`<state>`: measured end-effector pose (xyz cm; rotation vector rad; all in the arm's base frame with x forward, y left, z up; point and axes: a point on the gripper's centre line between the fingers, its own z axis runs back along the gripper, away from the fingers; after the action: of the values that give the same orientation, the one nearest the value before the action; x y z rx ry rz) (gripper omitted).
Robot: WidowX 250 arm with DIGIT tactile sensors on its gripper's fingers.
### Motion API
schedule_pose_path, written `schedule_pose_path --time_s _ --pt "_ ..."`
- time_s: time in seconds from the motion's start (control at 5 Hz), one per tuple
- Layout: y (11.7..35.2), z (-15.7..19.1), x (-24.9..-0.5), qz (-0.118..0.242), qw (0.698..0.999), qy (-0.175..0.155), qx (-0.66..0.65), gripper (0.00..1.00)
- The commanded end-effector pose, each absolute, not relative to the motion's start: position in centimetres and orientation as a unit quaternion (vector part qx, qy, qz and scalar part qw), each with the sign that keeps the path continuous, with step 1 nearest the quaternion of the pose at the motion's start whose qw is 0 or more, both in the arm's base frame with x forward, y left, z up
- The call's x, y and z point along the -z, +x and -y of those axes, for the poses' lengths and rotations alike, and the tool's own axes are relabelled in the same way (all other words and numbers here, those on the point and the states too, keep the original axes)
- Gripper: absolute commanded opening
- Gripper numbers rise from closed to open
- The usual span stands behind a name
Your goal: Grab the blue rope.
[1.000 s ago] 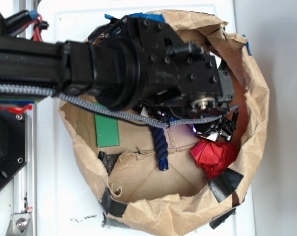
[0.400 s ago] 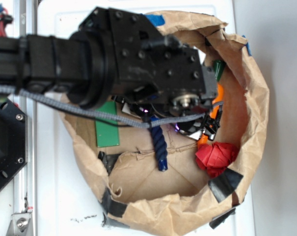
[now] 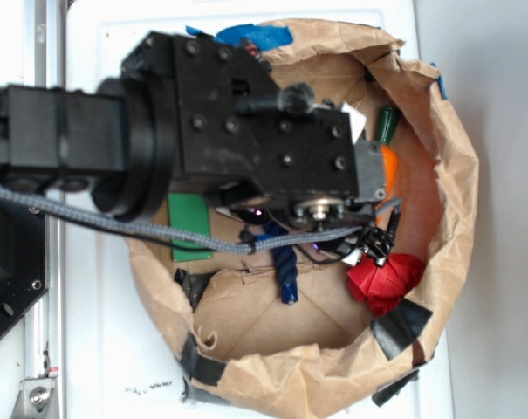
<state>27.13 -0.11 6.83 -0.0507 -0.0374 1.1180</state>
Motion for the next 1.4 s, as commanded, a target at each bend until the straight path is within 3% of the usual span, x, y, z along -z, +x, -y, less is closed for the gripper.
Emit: schedule_pose_path --time_s 0.0,0.6,1.2 --pt "24.6 1.6 -7.8 0.046 0.848 -0.039 -0.526 1.0" --pt "24.9 1.9 -4.6 0.054 0.847 -0.042 -0.527 1.0" --pt "24.9 3.2 -2.1 0.044 0.845 -0.012 -0.533 1.0"
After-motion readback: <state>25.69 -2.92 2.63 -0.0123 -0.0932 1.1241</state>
